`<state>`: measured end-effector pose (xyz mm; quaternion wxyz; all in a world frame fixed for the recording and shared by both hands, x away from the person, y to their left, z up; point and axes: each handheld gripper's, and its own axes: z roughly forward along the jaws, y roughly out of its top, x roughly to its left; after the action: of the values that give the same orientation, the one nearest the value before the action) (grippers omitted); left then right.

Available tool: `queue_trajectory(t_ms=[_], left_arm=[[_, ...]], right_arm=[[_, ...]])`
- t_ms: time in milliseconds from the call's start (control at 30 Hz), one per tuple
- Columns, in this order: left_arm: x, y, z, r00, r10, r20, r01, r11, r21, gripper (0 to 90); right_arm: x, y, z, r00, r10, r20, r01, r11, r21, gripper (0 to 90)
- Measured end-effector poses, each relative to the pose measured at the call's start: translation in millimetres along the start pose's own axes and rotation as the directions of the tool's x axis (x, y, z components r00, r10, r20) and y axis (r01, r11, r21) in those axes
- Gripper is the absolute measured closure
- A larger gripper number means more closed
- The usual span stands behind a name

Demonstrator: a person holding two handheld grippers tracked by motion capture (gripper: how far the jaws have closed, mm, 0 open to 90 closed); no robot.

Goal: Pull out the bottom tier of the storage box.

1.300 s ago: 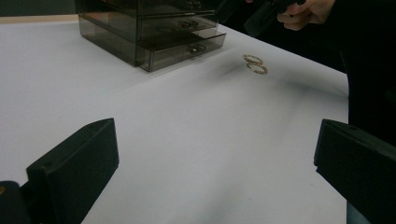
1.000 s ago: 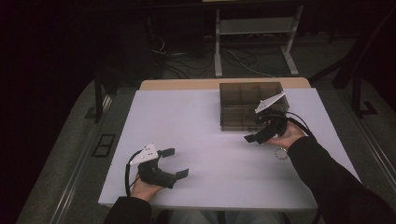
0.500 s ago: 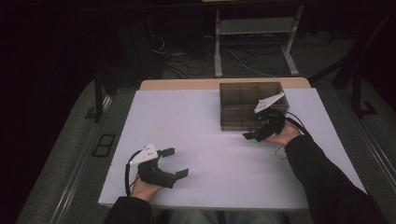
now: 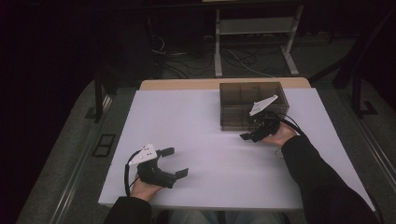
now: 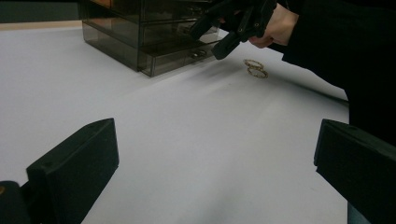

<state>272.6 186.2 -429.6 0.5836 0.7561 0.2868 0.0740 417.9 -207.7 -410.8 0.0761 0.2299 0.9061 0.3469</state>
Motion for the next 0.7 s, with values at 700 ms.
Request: queue_trajectory(t_ms=[700], left_arm=[[-0.8, 0.0, 0.9, 1.0, -0.001, 0.01, 0.001, 1.0, 0.0, 0.0]], right_arm=[[-13.6, -5.0, 9.2, 0.999, 0.04, 0.018, -0.04, 0.999, 0.021, 56.5]])
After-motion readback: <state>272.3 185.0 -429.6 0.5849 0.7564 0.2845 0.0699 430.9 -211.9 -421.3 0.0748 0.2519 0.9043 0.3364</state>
